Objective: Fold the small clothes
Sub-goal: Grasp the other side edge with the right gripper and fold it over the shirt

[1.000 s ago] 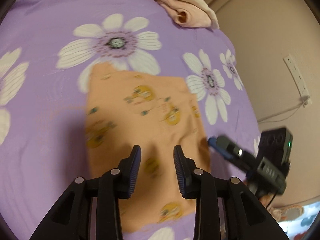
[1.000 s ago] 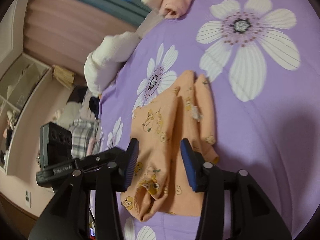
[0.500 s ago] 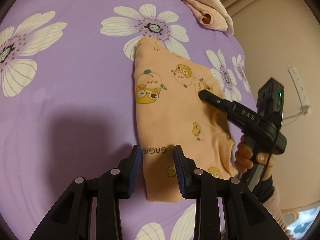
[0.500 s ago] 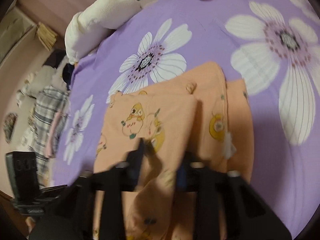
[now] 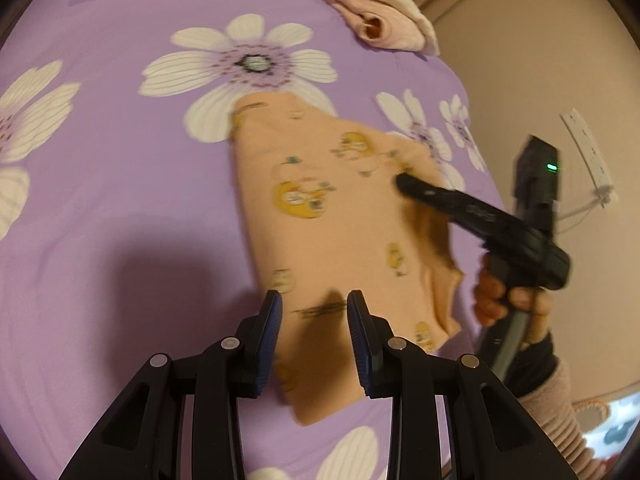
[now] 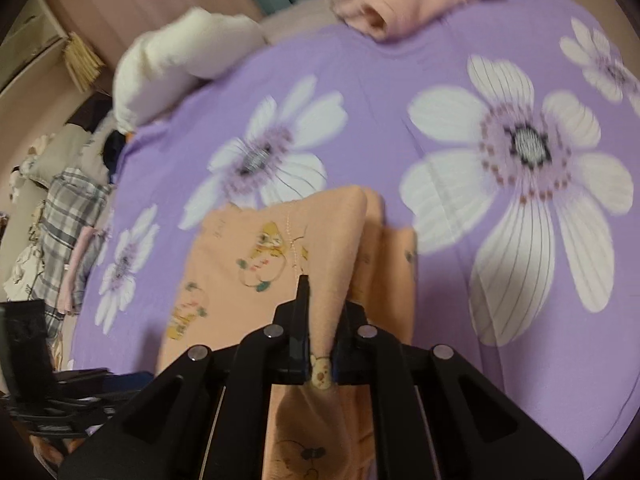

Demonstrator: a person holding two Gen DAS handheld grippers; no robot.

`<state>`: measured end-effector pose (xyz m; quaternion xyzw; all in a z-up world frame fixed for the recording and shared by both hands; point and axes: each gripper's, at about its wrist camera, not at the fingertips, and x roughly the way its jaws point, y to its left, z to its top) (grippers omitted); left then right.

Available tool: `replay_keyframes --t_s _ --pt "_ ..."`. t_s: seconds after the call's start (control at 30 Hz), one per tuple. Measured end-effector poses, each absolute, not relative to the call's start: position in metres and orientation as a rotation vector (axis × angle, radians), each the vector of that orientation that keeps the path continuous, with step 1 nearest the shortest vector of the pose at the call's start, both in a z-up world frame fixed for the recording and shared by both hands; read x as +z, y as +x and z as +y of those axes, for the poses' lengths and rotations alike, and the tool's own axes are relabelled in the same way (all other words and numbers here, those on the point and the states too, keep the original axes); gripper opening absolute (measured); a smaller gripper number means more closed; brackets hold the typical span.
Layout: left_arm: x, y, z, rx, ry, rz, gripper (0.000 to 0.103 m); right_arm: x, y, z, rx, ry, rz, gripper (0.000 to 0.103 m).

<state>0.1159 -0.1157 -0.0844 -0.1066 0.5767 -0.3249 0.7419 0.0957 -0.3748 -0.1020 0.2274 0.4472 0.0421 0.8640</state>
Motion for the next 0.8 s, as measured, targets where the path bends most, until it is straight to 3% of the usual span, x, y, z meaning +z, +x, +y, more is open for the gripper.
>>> replay_keyframes --t_s 0.1,0.17,0.2,0.37,0.57,0.67,0.8 --pt "-0.082 0.111 -0.132 -0.741 -0.176 1.248 0.03 -0.106 0.097 -0.381 0.133 0.565 0.917 0.016" --pt "-0.084 0.108 -0.14 -0.753 -0.144 1.25 0.03 -0.109 0.102 -0.391 0.186 0.653 0.878 0.039" --pt "-0.086 0.107 -0.142 -0.751 -0.126 1.25 0.03 -0.11 0.104 -0.391 0.195 0.674 0.869 0.041" --pt "-0.095 0.108 -0.143 -0.744 -0.119 1.271 0.03 -0.11 0.125 -0.404 0.222 0.789 0.808 0.041" --pt "-0.095 0.111 -0.142 -0.749 -0.135 1.277 0.03 -0.066 0.109 -0.423 0.196 0.8 0.614 0.041" --pt "-0.091 0.112 -0.143 -0.747 -0.141 1.261 0.03 -0.053 0.094 -0.412 0.174 0.666 0.668 0.04" --pt "-0.086 0.106 -0.144 -0.743 -0.116 1.227 0.03 -0.06 0.068 -0.375 0.158 0.419 0.791 0.027"
